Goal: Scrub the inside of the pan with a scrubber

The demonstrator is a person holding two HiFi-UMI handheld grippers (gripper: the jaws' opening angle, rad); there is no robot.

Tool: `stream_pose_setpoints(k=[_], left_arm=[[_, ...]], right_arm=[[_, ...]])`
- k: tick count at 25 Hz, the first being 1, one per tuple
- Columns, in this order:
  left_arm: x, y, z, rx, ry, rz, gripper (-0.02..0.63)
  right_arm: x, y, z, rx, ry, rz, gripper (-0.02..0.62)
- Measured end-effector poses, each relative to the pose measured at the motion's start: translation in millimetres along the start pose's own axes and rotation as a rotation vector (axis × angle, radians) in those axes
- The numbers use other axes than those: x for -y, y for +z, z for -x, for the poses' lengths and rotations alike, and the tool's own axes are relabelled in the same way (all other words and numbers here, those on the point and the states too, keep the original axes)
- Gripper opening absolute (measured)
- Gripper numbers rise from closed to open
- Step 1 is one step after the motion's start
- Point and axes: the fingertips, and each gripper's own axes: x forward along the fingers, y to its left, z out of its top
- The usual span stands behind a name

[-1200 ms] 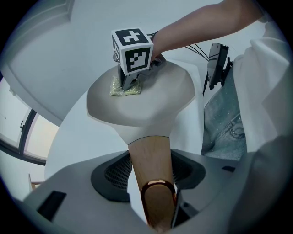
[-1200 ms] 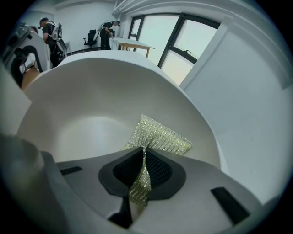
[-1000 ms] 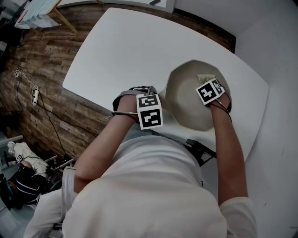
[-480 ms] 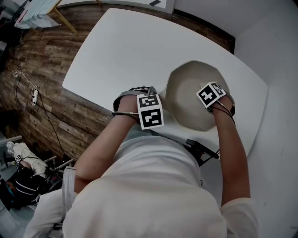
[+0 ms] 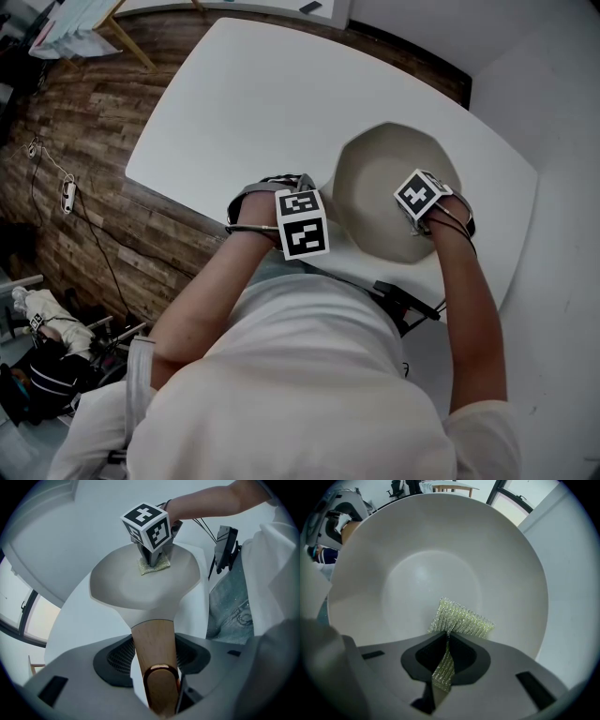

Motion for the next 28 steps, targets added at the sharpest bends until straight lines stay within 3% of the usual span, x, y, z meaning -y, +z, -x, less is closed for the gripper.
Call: stream_pose_setpoints(k=[5, 14, 28], left_arm=[[-2, 0, 1, 0.009, 0.005, 0.005, 0.242], [-6, 0, -2, 0.018, 0.021, -0.005, 0.242], [-5, 2, 1, 0.096, 0.076, -0.040, 0.242]], right_arm=[[-21, -14, 5, -0.050, 0.094, -0.037, 0.037], [-56, -13, 5, -0.027, 0.277, -0.051, 0.037], [-107, 12, 21, 0.207, 0.592, -0.167, 0.037]])
